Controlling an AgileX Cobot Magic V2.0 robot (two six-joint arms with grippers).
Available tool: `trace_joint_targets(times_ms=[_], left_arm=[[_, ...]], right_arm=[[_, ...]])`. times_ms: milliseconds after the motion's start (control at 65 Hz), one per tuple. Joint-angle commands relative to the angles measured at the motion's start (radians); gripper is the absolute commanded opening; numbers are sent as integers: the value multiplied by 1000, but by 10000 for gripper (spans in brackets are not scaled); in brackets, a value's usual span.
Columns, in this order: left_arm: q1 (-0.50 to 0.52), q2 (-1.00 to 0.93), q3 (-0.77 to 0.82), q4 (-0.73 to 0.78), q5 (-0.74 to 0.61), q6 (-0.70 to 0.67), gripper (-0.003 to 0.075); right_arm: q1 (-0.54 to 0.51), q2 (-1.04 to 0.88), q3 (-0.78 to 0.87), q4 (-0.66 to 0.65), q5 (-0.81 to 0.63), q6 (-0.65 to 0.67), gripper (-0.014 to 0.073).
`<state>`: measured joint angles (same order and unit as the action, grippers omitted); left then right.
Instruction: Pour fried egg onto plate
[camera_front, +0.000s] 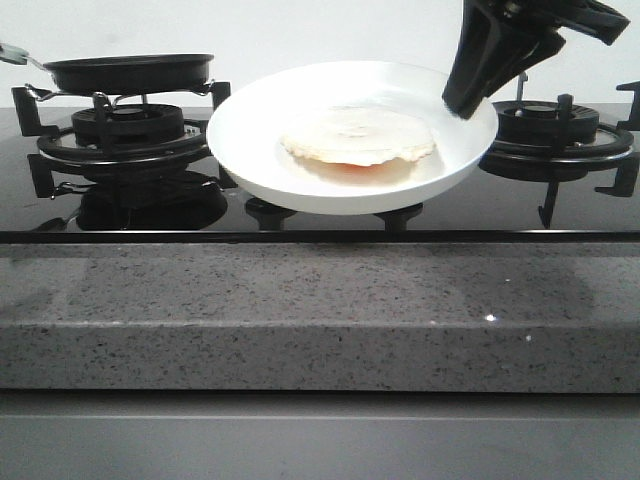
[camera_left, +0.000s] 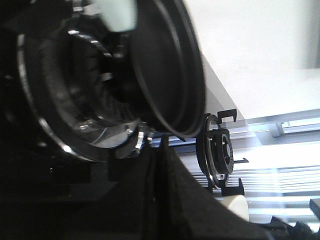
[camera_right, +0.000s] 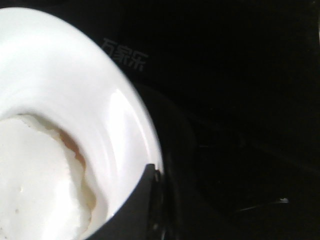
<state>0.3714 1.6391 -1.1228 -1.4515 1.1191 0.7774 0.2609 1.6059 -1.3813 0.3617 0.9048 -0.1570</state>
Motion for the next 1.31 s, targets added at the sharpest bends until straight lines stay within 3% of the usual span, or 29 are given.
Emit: trace_joint_targets(times_ms=[0,185,384,615,1030,1292], left_arm=[[-1,-128,-7,-49,10,53,-20],[-34,-343,2,222,-195,6,-20],[-188,-570,13,642,-386,-214,-20],[-354,-770,126,920,-547,-322,-20],[-379,-1099,426,998,-714,-322,-20],[-379,-1253,533,998,-783,-322,-20]], right_arm=[[2,-51,-27,35,-41,-1,-41],[2,-51,-27,35,-41,-1,-41],[2,-51,-27,35,-41,-1,-41],[2,-51,-27,35,-41,-1,-41],[2,-51,-27,35,-41,-1,-41],[2,-51,-27,35,-41,-1,-41]])
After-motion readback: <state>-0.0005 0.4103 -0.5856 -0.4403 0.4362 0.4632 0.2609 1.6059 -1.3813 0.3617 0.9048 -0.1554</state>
